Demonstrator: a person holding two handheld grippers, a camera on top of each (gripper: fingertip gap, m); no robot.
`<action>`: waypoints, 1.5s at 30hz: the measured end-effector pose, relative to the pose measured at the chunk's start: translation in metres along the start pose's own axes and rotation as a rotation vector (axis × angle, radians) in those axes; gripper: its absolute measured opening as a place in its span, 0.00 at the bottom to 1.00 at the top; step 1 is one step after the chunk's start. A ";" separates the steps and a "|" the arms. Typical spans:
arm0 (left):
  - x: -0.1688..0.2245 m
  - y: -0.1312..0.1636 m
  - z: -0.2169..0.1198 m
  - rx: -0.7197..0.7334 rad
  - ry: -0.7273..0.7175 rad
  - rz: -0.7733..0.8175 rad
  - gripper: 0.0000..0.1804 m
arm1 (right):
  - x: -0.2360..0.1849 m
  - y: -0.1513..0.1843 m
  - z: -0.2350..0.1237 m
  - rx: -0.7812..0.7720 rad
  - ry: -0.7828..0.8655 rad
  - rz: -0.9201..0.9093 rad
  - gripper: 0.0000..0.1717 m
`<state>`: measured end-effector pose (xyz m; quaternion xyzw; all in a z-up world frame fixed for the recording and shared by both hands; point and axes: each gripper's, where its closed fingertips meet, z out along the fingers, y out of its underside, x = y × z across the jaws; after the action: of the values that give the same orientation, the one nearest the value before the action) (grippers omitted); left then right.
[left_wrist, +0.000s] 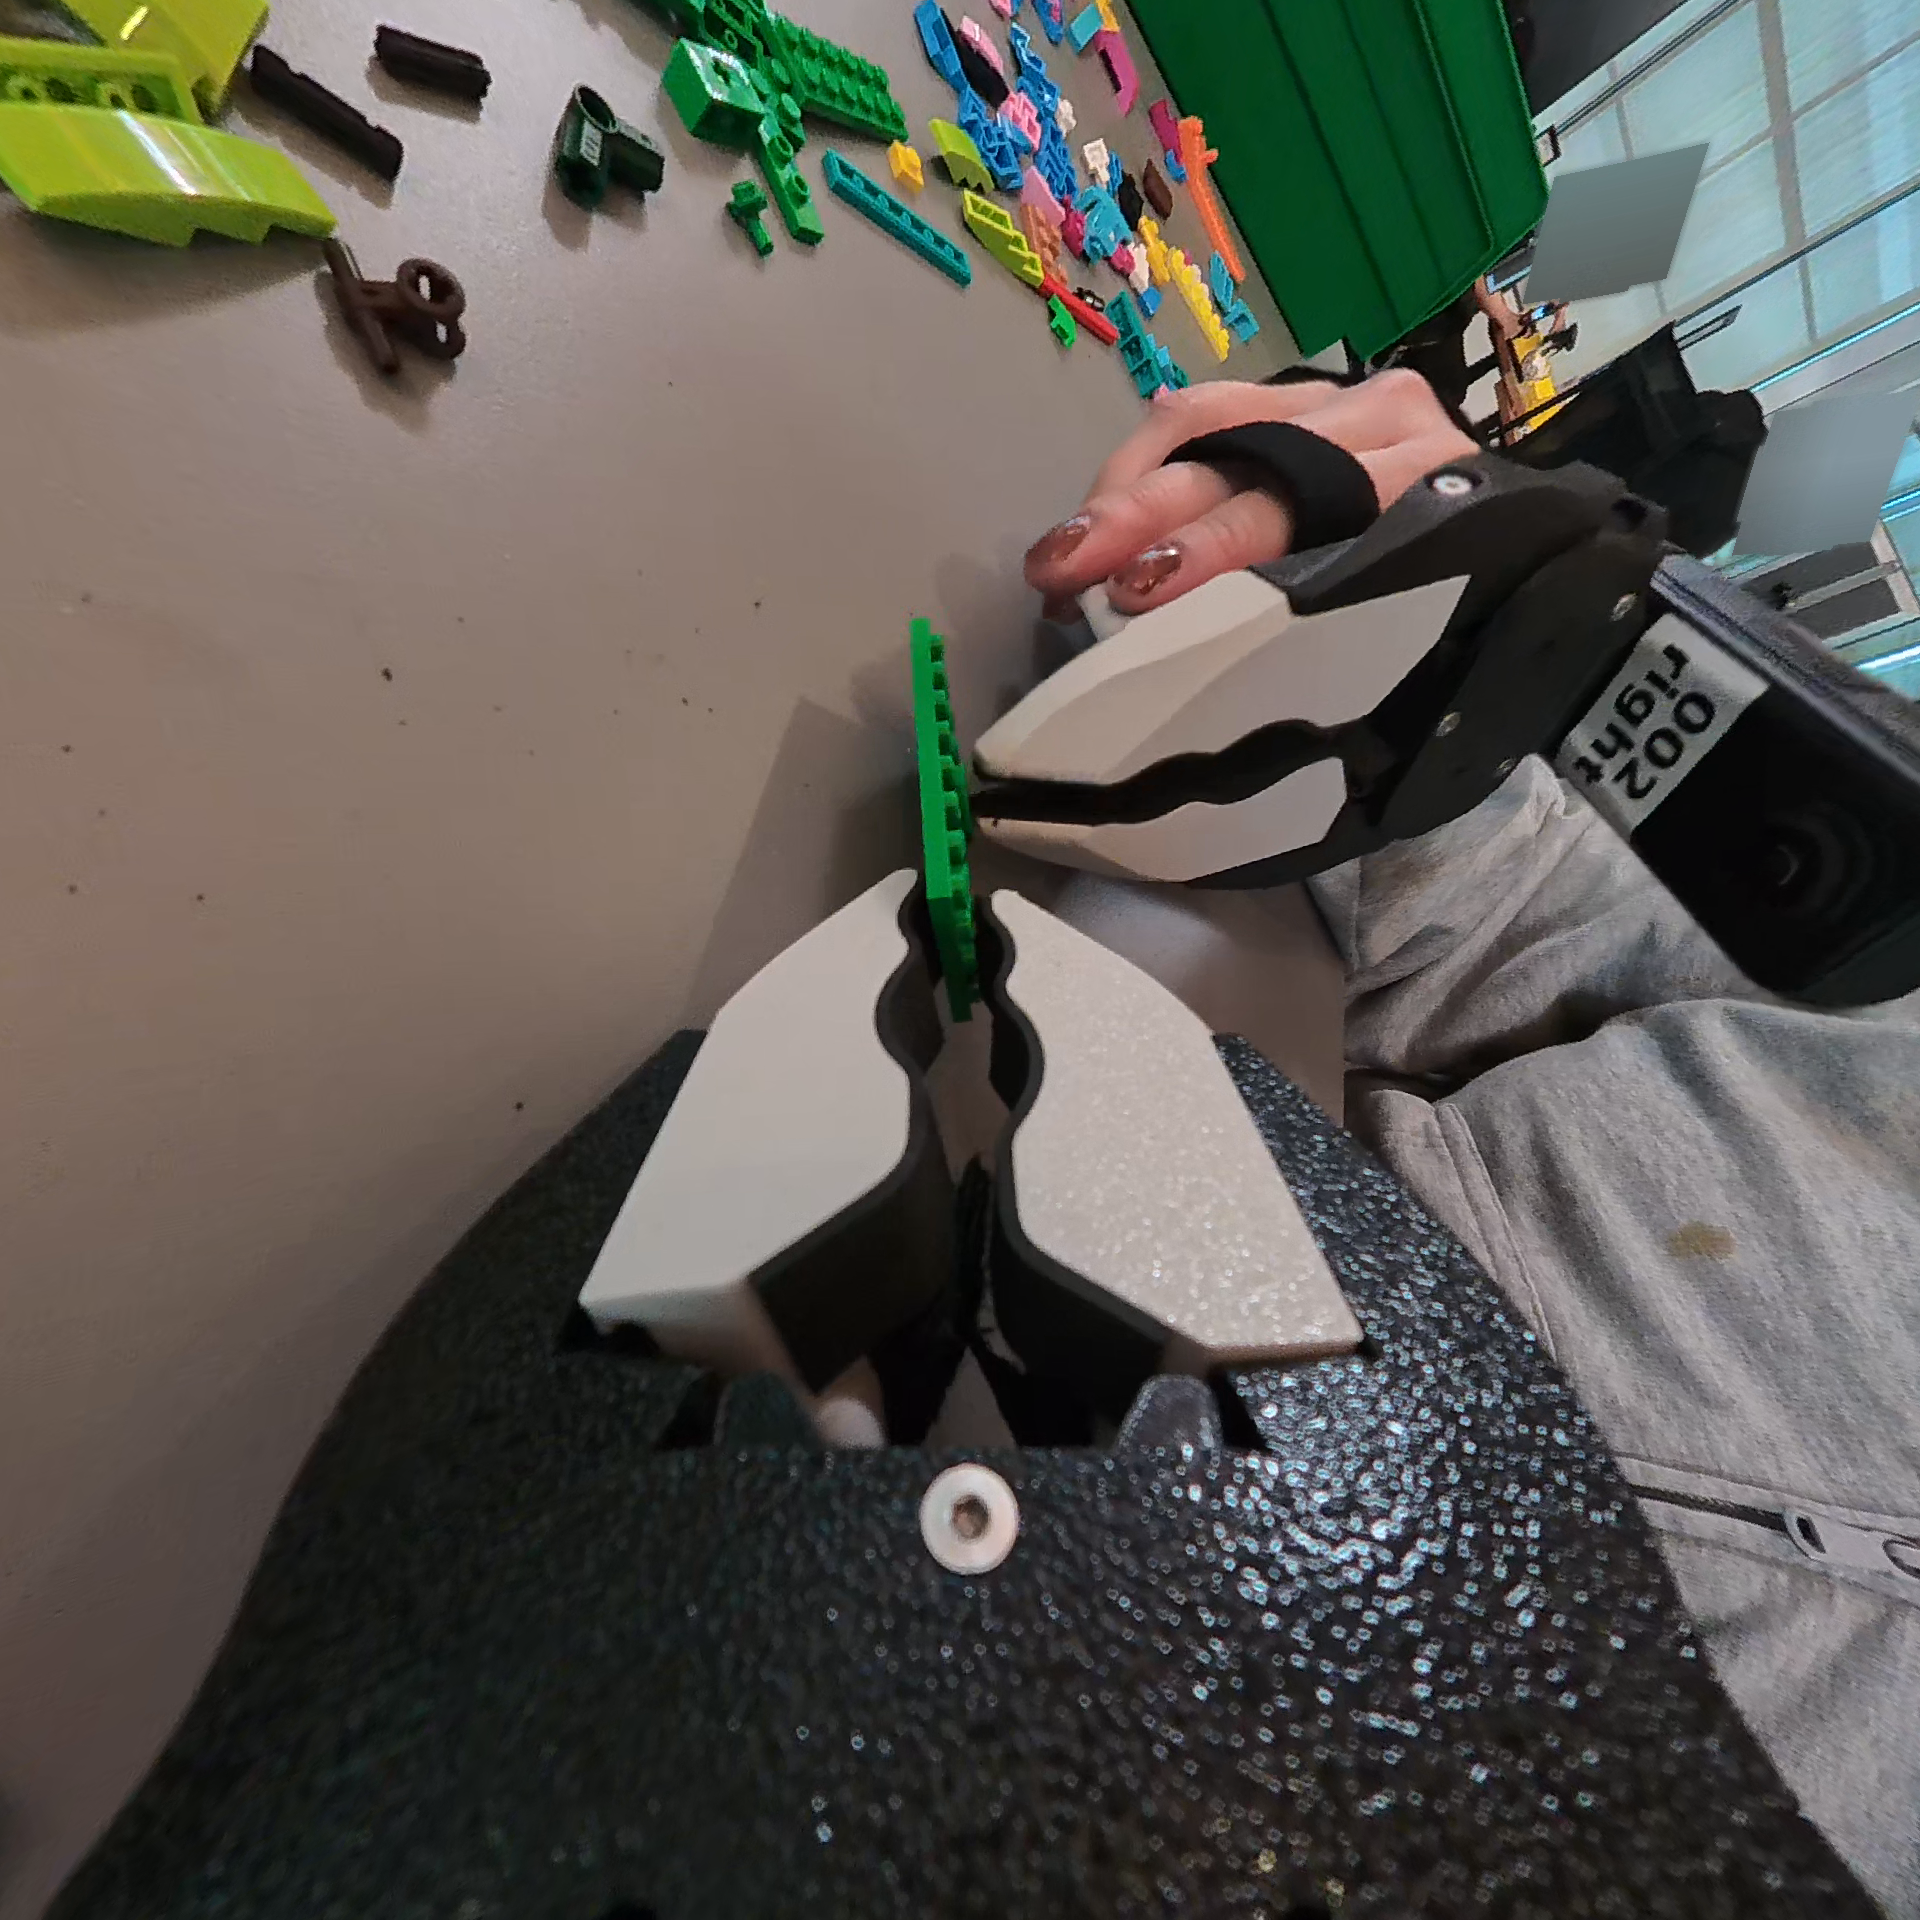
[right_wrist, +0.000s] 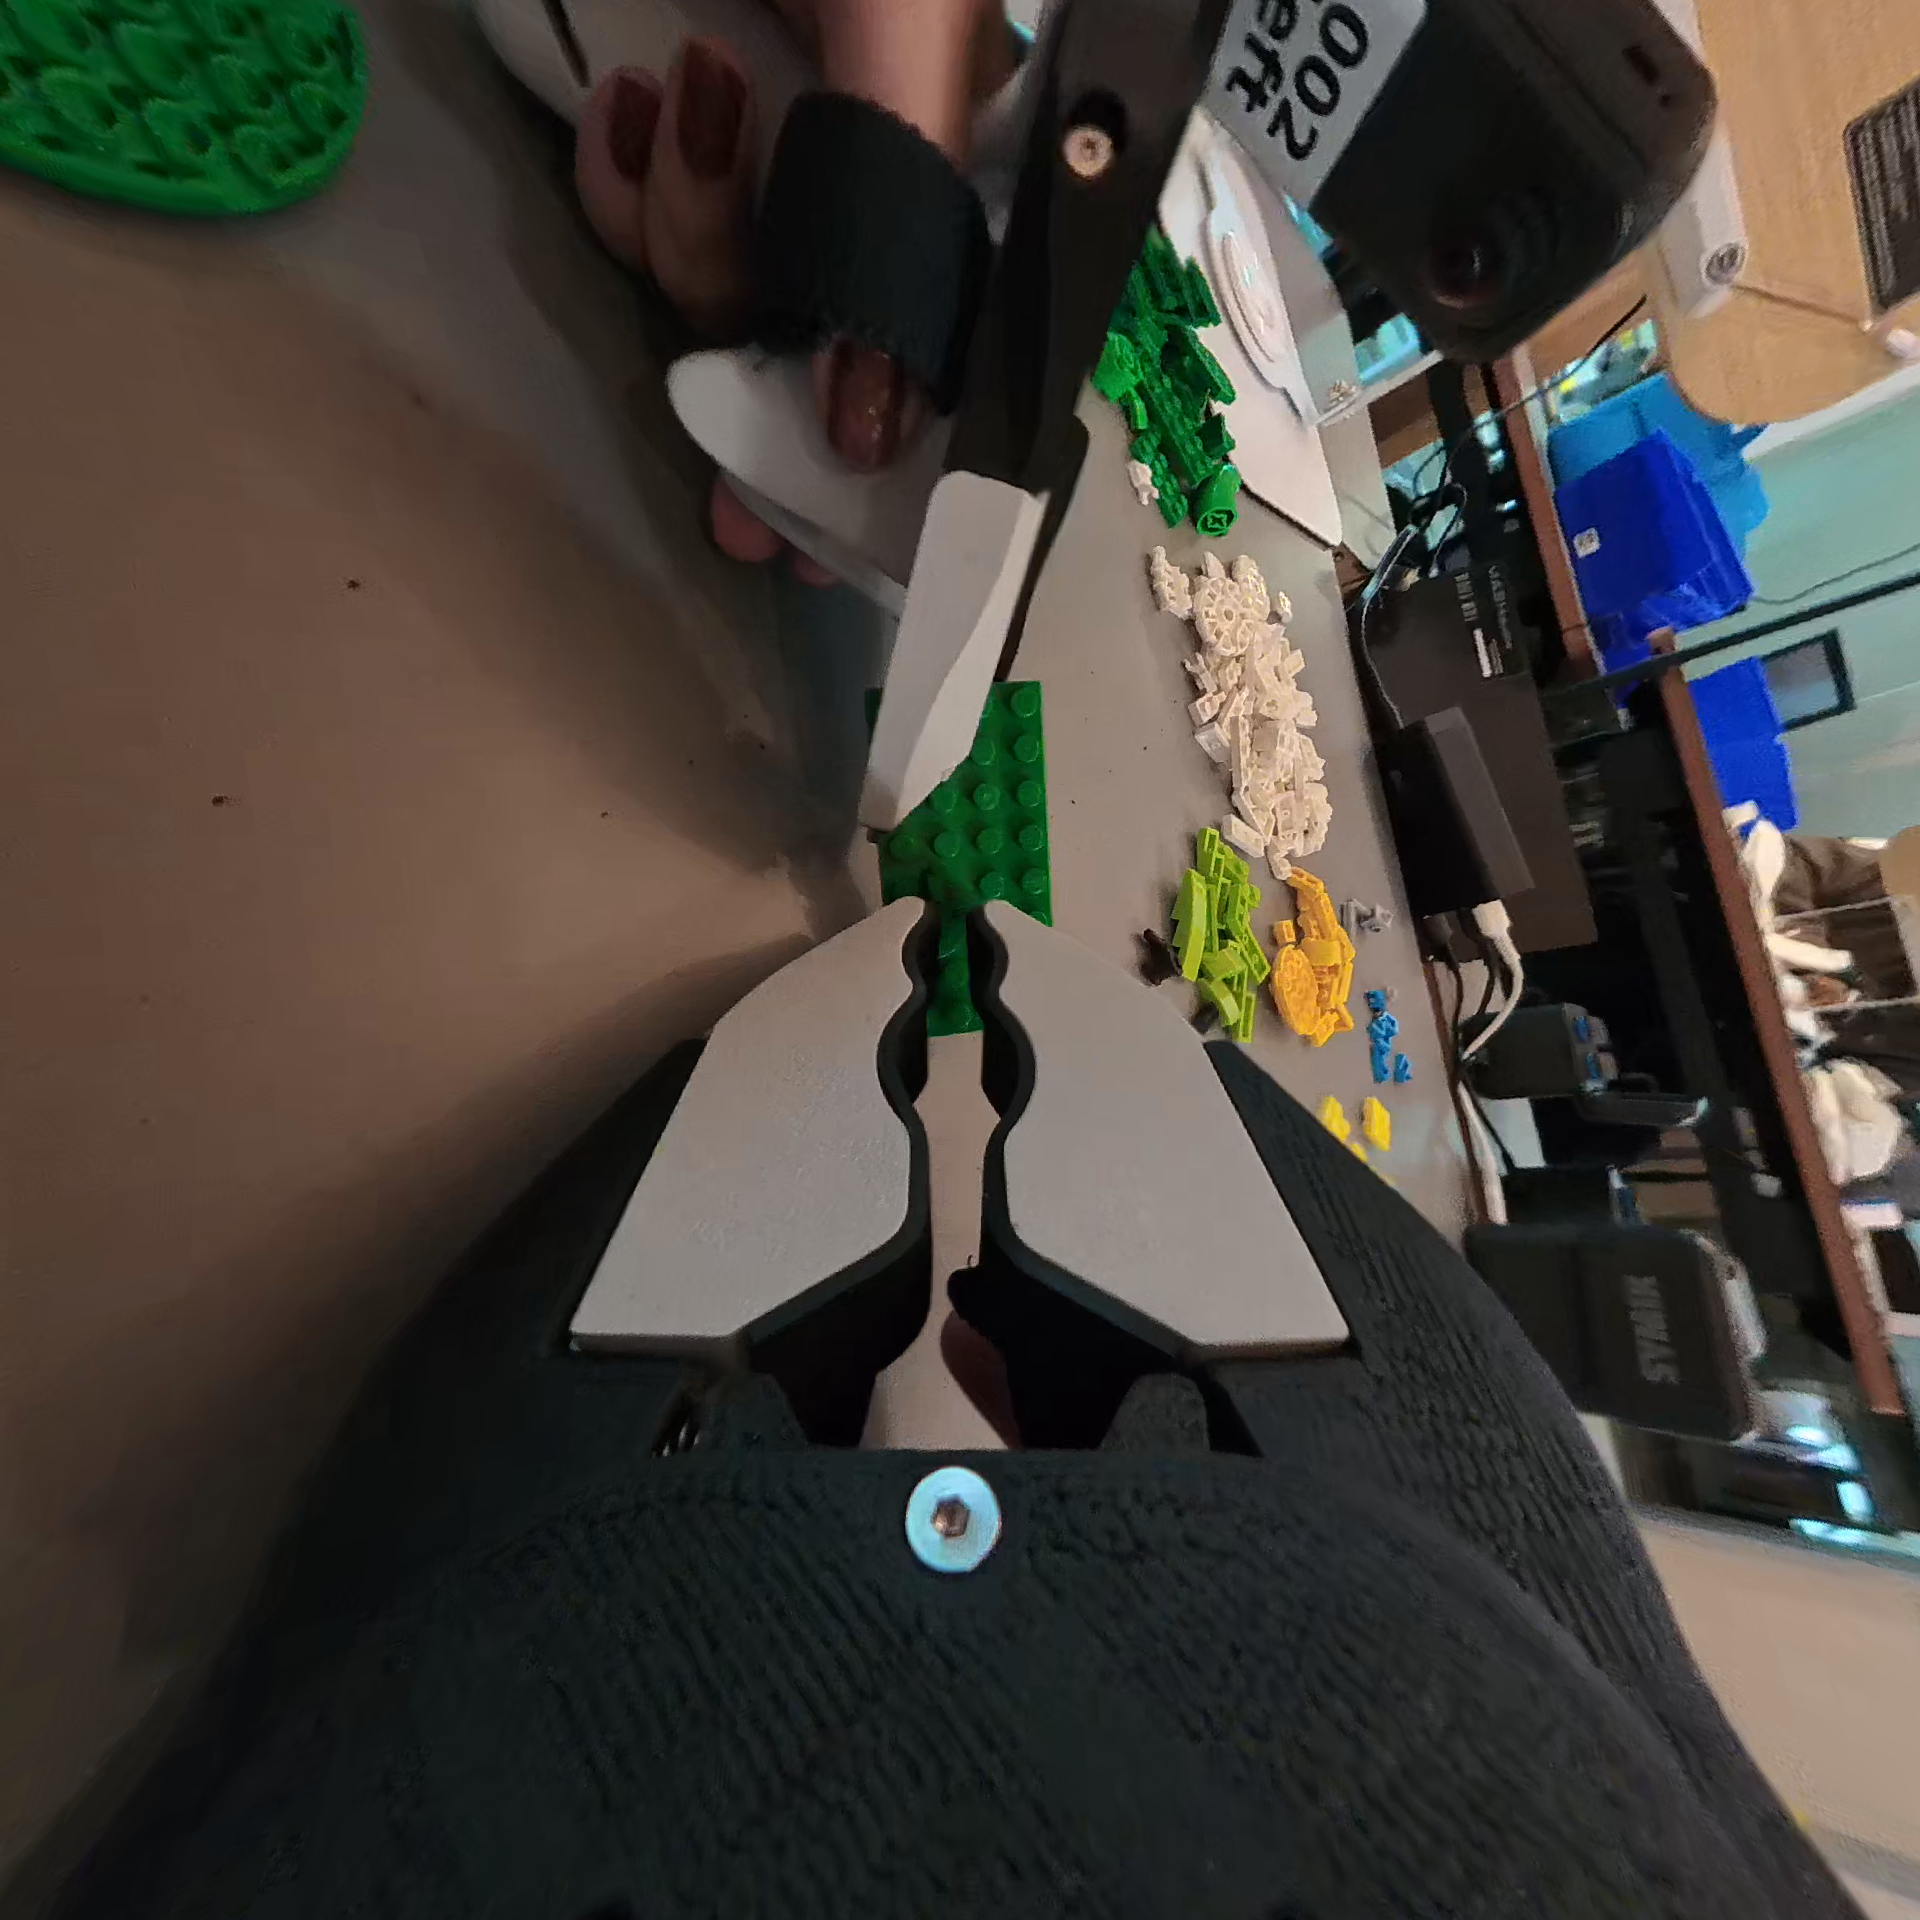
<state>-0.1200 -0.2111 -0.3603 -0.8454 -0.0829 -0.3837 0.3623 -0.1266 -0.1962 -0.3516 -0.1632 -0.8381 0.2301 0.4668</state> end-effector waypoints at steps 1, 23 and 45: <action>0.000 0.000 0.000 -0.001 -0.001 0.001 0.03 | 0.001 0.000 0.000 0.001 -0.003 0.031 0.04; 0.010 0.011 0.004 -0.072 0.030 0.121 0.03 | 0.002 -0.002 -0.008 0.085 -0.128 0.292 0.20; 0.010 0.010 0.004 -0.068 0.034 0.105 0.02 | 0.014 -0.001 -0.010 0.086 -0.042 0.238 0.30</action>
<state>-0.1068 -0.2175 -0.3608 -0.8538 -0.0193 -0.3809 0.3545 -0.1257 -0.1878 -0.3363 -0.2368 -0.8118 0.3229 0.4250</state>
